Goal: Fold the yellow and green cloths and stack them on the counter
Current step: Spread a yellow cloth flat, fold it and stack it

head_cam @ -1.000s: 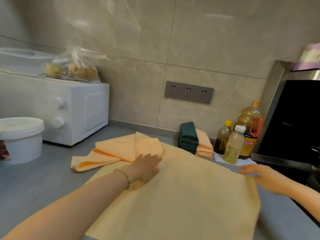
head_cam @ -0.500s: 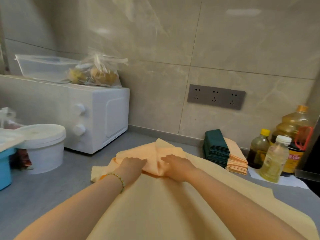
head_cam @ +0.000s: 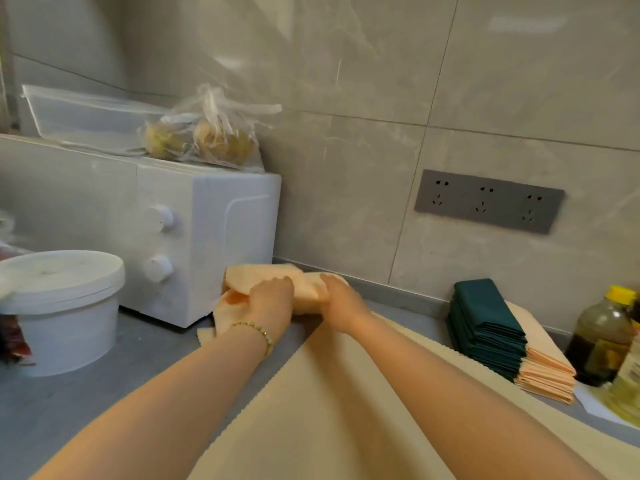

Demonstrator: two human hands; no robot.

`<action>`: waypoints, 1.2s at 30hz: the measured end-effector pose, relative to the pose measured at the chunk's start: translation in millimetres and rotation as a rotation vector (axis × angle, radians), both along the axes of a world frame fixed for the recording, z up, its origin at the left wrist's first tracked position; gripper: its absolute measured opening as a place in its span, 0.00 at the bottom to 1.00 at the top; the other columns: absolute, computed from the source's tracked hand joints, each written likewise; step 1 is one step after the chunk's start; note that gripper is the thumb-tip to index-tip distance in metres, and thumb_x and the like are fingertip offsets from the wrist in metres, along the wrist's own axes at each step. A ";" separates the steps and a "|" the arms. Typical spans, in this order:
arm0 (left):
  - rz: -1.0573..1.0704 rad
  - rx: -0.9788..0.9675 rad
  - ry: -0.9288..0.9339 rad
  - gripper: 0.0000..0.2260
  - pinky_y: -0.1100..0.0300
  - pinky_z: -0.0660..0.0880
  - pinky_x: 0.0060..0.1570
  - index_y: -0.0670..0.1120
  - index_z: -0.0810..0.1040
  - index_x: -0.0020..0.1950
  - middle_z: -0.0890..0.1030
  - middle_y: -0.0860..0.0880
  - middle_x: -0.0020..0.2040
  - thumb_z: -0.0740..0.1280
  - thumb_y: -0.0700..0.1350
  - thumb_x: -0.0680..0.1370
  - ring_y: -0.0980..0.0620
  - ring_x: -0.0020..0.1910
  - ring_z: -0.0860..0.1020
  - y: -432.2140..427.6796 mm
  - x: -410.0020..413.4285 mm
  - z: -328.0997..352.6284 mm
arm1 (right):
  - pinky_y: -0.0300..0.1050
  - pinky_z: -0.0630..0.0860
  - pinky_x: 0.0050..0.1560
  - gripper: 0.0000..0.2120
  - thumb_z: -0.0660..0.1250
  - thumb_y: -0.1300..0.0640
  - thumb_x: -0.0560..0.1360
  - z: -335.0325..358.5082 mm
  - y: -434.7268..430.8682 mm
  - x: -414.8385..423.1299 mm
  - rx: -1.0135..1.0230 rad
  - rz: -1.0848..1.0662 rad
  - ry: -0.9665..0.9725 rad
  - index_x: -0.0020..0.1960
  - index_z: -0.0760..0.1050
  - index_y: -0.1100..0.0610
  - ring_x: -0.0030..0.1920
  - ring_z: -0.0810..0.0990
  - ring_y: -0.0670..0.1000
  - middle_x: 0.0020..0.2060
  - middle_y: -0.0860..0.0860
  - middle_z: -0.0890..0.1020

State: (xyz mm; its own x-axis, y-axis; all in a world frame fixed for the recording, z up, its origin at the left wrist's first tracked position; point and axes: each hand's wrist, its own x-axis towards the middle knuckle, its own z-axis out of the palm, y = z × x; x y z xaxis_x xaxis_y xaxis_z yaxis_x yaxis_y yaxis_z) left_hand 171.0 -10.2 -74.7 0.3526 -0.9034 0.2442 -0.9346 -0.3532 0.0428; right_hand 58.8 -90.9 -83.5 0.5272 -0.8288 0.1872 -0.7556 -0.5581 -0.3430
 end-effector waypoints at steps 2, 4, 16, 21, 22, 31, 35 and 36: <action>-0.052 0.047 0.005 0.23 0.55 0.65 0.65 0.44 0.57 0.75 0.64 0.46 0.72 0.57 0.47 0.82 0.45 0.70 0.66 -2.0 -13.9 -24.0 | 0.50 0.58 0.73 0.28 0.57 0.55 0.80 -20.7 12.6 -18.9 0.015 0.026 0.053 0.77 0.51 0.52 0.75 0.57 0.55 0.77 0.51 0.54; -0.213 0.020 0.033 0.25 0.51 0.55 0.72 0.45 0.51 0.78 0.56 0.47 0.77 0.54 0.49 0.83 0.46 0.75 0.57 2.0 -38.7 -41.0 | 0.50 0.51 0.75 0.27 0.54 0.56 0.81 -34.9 27.1 -50.3 -0.021 0.007 0.041 0.77 0.49 0.52 0.76 0.51 0.51 0.77 0.49 0.50; -0.673 0.234 0.165 0.28 0.49 0.42 0.75 0.54 0.46 0.79 0.46 0.52 0.79 0.45 0.63 0.81 0.50 0.78 0.45 20.4 -178.2 -82.4 | 0.45 0.74 0.49 0.14 0.62 0.58 0.76 -44.6 43.4 -337.3 0.094 -0.637 -0.010 0.61 0.76 0.54 0.54 0.77 0.54 0.58 0.54 0.78; -0.649 0.260 0.124 0.29 0.49 0.41 0.75 0.55 0.46 0.79 0.44 0.53 0.79 0.44 0.64 0.80 0.51 0.78 0.43 29.9 -195.5 -82.5 | 0.42 0.72 0.39 0.09 0.64 0.57 0.76 -43.4 65.9 -372.7 0.095 -0.691 -0.031 0.37 0.76 0.50 0.42 0.77 0.48 0.39 0.50 0.81; -0.642 0.258 0.130 0.29 0.50 0.41 0.75 0.55 0.46 0.79 0.44 0.53 0.79 0.44 0.65 0.80 0.51 0.78 0.43 32.1 -196.2 -82.2 | 0.41 0.70 0.36 0.10 0.64 0.59 0.76 -41.1 67.6 -371.9 0.063 -0.694 -0.022 0.36 0.76 0.51 0.39 0.77 0.48 0.37 0.49 0.80; -0.526 0.258 0.184 0.31 0.48 0.38 0.74 0.55 0.44 0.79 0.42 0.52 0.79 0.44 0.66 0.79 0.49 0.77 0.41 46.5 -235.0 -85.5 | 0.53 0.65 0.63 0.21 0.63 0.62 0.74 16.7 49.4 -357.4 -0.483 -0.713 0.171 0.67 0.69 0.55 0.67 0.66 0.57 0.64 0.55 0.72; -0.480 0.261 0.166 0.31 0.47 0.38 0.74 0.56 0.43 0.78 0.42 0.52 0.79 0.43 0.66 0.79 0.49 0.77 0.40 44.0 -243.6 -87.0 | 0.58 0.46 0.74 0.24 0.50 0.45 0.81 -27.7 95.8 -315.3 0.052 -0.528 0.181 0.76 0.53 0.47 0.76 0.47 0.58 0.77 0.50 0.50; -0.474 0.266 0.158 0.31 0.46 0.38 0.74 0.56 0.43 0.78 0.42 0.53 0.79 0.43 0.66 0.79 0.49 0.77 0.40 44.0 -244.3 -87.3 | 0.59 0.43 0.73 0.25 0.47 0.42 0.81 -40.0 108.0 -309.0 0.155 -0.503 0.206 0.76 0.51 0.45 0.76 0.44 0.57 0.77 0.49 0.46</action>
State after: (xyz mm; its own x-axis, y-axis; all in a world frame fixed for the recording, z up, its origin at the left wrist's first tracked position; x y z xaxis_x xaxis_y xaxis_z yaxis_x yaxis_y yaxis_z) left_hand -73.3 33.8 -162.0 -0.0926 -0.9951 -0.0360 -0.9831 0.0856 0.1617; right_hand -250.2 17.1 -123.5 0.0725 -0.9971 -0.0215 -0.9756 -0.0664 -0.2092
